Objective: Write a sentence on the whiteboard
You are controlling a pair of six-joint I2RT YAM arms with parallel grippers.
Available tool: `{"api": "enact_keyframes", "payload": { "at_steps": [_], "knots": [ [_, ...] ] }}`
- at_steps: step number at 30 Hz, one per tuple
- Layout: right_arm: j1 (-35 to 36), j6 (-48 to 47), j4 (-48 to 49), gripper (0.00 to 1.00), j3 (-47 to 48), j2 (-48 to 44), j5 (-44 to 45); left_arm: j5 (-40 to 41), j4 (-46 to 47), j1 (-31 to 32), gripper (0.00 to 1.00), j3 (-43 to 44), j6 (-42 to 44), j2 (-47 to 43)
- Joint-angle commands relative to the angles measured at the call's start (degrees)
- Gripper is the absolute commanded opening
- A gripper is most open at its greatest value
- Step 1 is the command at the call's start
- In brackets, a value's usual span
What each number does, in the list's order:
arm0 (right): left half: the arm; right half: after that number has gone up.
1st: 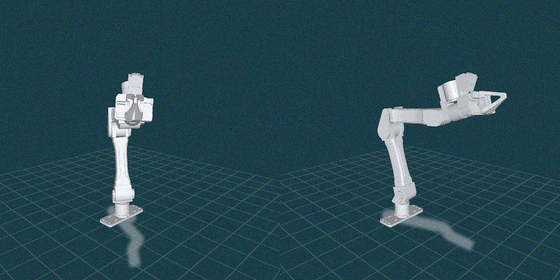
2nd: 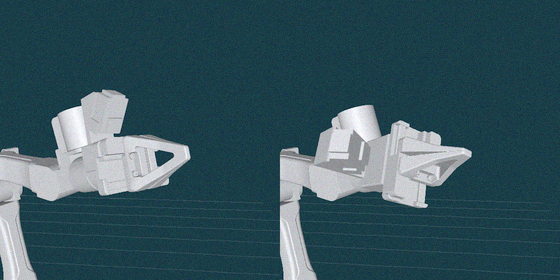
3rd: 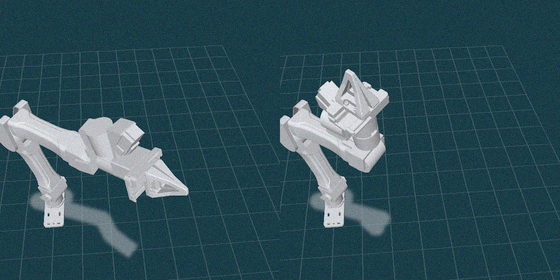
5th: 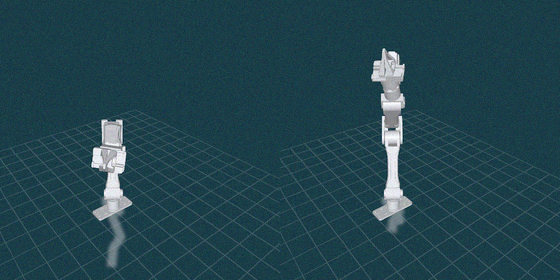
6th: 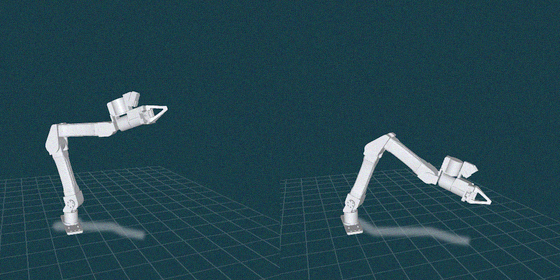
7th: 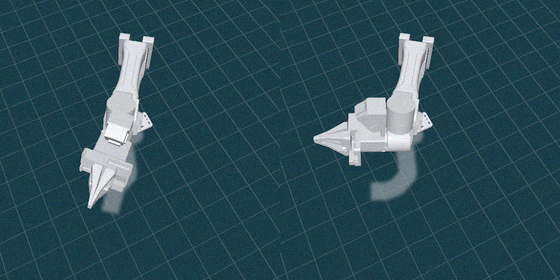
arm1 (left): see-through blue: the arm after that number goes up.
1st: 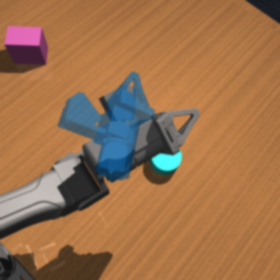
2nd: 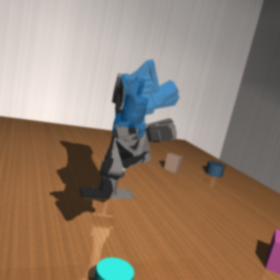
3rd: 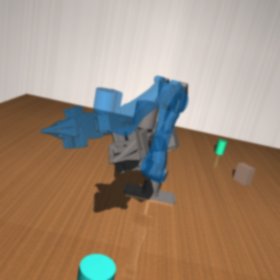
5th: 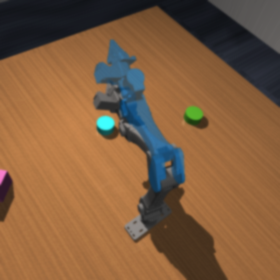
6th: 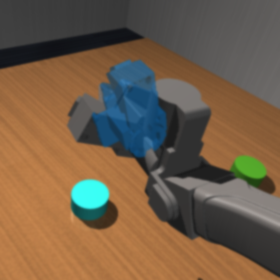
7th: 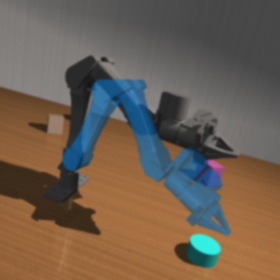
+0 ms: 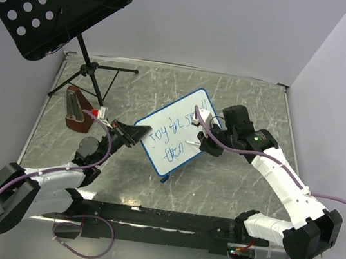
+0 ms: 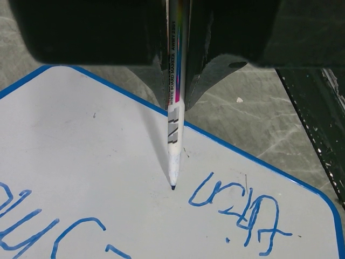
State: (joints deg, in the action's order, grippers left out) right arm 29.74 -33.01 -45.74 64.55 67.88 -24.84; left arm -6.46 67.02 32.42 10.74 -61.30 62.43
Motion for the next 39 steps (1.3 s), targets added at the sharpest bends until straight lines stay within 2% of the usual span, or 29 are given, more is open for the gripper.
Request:
{"api": "enact_keyframes", "payload": {
  "at_steps": [1,11,24,39],
  "knots": [
    [-0.2,0.3,2.0,0.0,2.3,0.7,-0.7,-0.6,14.1,0.0,0.01,2.4,-2.7,-1.4],
    [0.1,-2.1,-1.3,0.0,1.6,0.9,-3.7,-0.4,14.3,-0.1,0.01,2.3,-2.6,-1.1],
    [0.1,-2.8,-3.2,0.0,-0.9,-1.3,-2.2,-0.4,14.3,-0.1,0.01,2.0,-2.8,-1.4],
    [-0.4,-1.6,-0.8,0.0,1.9,-0.6,1.2,-0.3,14.2,-0.1,0.01,1.7,-2.8,-1.6]
  ]
}}
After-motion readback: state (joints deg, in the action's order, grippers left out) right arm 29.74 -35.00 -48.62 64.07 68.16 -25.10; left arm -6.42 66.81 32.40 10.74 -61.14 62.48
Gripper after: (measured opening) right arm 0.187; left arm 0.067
